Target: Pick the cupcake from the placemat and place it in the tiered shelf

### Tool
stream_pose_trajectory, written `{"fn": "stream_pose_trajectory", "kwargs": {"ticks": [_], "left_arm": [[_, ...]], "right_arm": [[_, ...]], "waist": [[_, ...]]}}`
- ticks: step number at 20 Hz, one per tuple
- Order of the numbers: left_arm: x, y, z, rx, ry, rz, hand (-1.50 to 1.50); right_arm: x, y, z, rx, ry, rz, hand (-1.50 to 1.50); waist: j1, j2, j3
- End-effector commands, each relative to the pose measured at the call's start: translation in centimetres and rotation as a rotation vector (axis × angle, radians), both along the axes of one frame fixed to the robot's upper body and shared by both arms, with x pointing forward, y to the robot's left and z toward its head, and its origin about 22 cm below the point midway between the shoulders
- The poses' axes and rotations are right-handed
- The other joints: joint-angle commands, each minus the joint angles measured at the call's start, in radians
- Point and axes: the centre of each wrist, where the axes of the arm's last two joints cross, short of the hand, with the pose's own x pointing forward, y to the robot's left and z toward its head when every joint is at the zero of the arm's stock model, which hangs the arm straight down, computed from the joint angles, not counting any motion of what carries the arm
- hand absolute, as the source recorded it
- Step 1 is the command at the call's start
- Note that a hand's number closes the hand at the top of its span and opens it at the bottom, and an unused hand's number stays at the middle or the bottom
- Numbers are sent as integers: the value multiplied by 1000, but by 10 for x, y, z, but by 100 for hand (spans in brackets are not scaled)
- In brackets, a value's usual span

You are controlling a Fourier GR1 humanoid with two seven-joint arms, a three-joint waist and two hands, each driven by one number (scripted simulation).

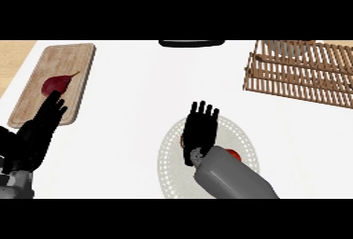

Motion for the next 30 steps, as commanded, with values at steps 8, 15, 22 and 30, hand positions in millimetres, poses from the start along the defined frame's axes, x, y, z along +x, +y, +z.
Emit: {"fn": "stream_pose_trajectory", "kwargs": {"ticks": [8,15,22,30], "left_arm": [[-15,19,-33,51,90,58,0],[-21,20,-29,34,94,57,0],[-38,24,-42,34,115,55,0],[-42,25,-34,42,119,92,0]], "right_arm": [[3,-8,-7,-9,58,-142,150],[-12,-6,-21,-85,14,-74,150],[0,-30,7,-63,-133,0,150],[-5,-174,53,151,-246,333,150]], "waist": [[16,12,-30],[18,8,-30],[12,6,-30],[-17,0,-28]]}}
